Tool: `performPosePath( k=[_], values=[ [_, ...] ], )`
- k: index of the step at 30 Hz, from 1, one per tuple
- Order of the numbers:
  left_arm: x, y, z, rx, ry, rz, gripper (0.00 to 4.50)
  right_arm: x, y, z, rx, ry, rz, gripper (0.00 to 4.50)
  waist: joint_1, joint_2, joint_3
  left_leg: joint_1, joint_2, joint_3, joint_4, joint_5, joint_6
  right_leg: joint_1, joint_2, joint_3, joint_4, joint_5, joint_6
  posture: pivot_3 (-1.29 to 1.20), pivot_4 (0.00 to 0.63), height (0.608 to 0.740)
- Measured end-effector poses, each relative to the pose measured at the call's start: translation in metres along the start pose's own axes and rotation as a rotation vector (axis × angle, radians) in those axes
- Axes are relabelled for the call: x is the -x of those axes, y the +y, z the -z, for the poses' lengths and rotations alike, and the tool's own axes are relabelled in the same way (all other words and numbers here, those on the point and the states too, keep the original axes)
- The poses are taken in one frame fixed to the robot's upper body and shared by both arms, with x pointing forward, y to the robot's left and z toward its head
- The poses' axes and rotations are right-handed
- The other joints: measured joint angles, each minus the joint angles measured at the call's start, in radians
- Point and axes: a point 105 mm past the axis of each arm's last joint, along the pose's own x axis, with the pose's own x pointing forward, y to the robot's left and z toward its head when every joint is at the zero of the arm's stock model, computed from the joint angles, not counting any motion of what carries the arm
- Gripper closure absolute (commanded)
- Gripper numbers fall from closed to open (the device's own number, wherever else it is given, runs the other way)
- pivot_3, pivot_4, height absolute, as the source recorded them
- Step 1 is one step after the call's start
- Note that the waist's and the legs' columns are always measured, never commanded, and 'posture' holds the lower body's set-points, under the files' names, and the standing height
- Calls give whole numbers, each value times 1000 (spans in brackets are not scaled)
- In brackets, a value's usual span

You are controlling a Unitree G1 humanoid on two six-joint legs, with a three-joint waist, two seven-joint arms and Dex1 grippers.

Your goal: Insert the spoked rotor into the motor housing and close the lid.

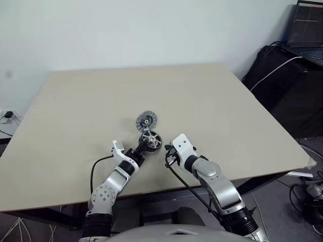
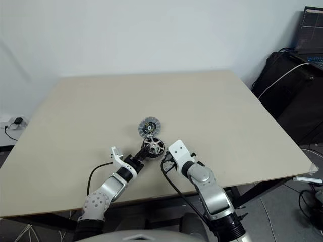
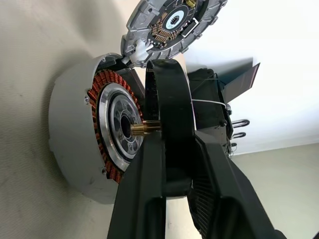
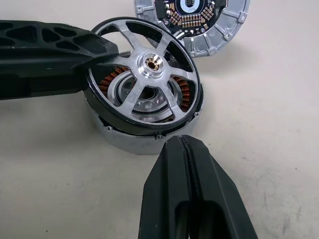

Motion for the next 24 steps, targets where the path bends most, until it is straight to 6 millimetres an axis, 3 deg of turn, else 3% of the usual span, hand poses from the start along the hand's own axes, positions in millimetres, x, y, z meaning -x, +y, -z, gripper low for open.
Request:
performPosePath(
  k=[9,20,24],
  values=[
    [5,-6,-9,-23,-41,9,152,0,0,0,-2,0,1,4500,-1,0,0,0,0,0,0,0,0,0,0,0,0,0,0,0,0,740],
    [19,-8,-14,-112,-70,-40,67,-1,1,-2,-3,-6,-4,4500,0,0,0,0,0,0,0,0,0,0,0,0,0,0,0,0,0,740],
    [22,-7,-7,-301,-45,-81,67,-2,1,-5,0,-15,-6,4500,0,0,0,0,0,0,0,0,0,0,0,0,0,0,0,0,0,740]
  ],
)
